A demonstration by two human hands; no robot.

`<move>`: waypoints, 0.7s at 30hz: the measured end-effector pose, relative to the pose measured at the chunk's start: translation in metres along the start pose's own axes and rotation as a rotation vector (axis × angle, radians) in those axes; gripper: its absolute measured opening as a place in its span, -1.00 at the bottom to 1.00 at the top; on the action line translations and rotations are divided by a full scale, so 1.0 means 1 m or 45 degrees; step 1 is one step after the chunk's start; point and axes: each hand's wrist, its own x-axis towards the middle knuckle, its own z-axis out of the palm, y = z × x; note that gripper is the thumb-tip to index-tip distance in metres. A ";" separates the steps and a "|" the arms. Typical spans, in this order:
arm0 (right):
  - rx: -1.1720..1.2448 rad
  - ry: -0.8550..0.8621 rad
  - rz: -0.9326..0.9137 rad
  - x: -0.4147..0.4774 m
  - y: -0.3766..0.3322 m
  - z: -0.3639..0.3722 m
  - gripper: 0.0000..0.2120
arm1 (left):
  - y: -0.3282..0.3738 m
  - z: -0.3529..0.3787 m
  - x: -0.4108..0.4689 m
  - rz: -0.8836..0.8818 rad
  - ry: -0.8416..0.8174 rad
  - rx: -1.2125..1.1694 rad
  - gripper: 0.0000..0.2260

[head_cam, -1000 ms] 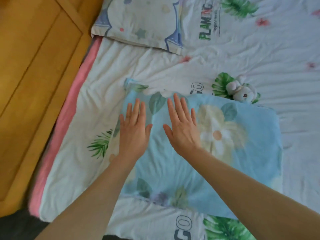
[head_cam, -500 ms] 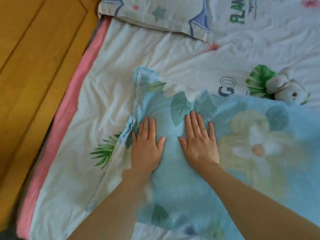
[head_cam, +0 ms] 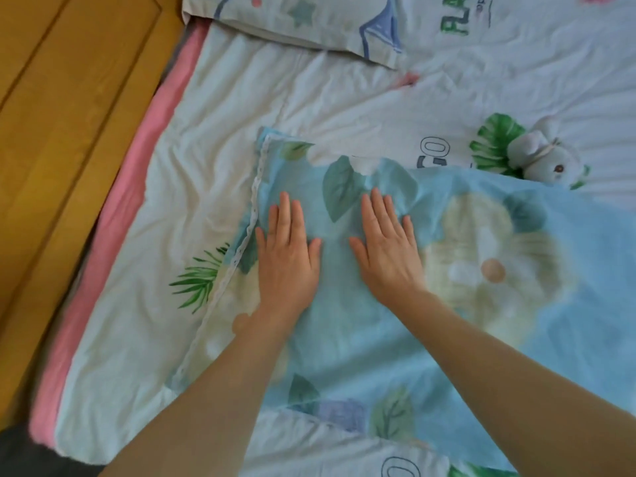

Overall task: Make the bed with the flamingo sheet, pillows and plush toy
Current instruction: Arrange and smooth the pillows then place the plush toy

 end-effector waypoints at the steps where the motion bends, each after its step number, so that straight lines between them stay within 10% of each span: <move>1: 0.055 0.034 0.004 -0.001 -0.002 -0.006 -0.41 | 0.008 -0.004 -0.001 0.010 0.035 -0.039 -0.41; 12: 0.102 0.495 0.108 -0.065 0.003 -0.013 -0.40 | 0.025 -0.007 -0.046 0.161 0.193 0.021 -0.46; 21: -0.237 0.101 0.156 -0.097 0.031 0.053 -0.35 | 0.012 0.043 -0.064 0.282 -0.029 0.338 -0.37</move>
